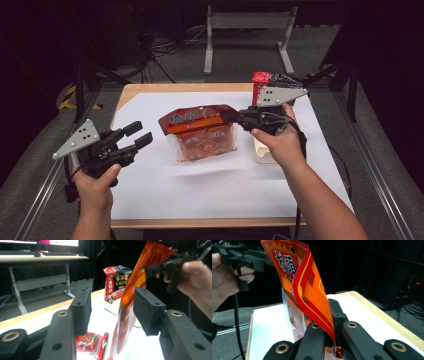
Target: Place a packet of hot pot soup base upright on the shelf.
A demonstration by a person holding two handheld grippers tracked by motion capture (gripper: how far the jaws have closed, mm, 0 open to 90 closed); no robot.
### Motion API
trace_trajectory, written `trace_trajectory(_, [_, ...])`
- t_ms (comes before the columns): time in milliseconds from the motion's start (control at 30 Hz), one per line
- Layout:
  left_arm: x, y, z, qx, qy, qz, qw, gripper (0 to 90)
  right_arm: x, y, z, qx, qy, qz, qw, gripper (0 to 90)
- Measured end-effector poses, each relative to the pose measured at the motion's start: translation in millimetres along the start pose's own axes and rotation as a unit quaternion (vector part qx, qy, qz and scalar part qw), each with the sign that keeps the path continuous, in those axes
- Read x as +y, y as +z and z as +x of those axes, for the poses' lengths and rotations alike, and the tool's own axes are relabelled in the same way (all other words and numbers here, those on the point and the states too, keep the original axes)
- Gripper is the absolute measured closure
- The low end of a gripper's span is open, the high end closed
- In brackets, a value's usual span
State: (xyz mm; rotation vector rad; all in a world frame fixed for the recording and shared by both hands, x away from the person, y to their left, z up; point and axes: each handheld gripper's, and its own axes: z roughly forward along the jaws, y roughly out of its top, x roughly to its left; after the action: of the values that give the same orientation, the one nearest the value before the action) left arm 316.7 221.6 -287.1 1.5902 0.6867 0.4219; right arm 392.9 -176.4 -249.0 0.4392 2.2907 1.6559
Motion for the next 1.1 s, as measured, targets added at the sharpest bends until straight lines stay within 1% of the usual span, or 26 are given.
trace_trajectory(33, [0.0,0.0,0.0,0.000,0.000,0.000,1.0000,47.0,0.0,0.0,0.0,0.000,0.000,0.000,1.0000,90.0])
trace_trajectory(67, [-0.9,0.7,1.6,0.003,-0.003,0.003,1.0000,47.0,1.4,-3.5,-1.7,-0.005,0.001,0.000,1.0000,90.0])
trace_trajectory(100, [-1.7,1.5,2.8,0.007,-0.004,0.004,1.0000,46.3,4.0,-11.3,-6.1,-0.017,0.006,0.000,0.9998,90.0])
trace_trajectory(133, [-2.5,2.1,3.7,0.009,-0.006,0.006,0.9999,46.3,4.0,-11.3,-6.1,-0.017,0.006,0.000,0.9998,90.0])
trace_trajectory(300, [-5.8,4.2,9.2,0.028,-0.003,0.017,0.9995,44.9,7.1,-27.4,-16.3,-0.038,0.017,-0.005,0.9991,90.0])
trace_trajectory(533, [-9.7,5.7,15.7,0.039,-0.010,0.026,0.9988,43.4,9.7,-42.8,-26.7,-0.066,0.032,-0.005,0.9973,90.0])
trace_trajectory(700, [-11.6,5.4,19.4,0.045,-0.013,0.029,0.9985,42.9,11.3,-54.0,-34.2,-0.089,0.040,-0.004,0.9953,90.0])
trace_trajectory(833, [-13.3,5.3,21.9,0.049,-0.016,0.031,0.9982,42.4,12.0,-64.0,-40.5,-0.109,0.047,-0.007,0.9929,90.0])
trace_trajectory(1100, [-15.5,5.7,25.4,0.054,-0.020,0.033,0.9978,42.1,10.4,-80.7,-49.6,-0.135,0.059,-0.012,0.9889,90.0])
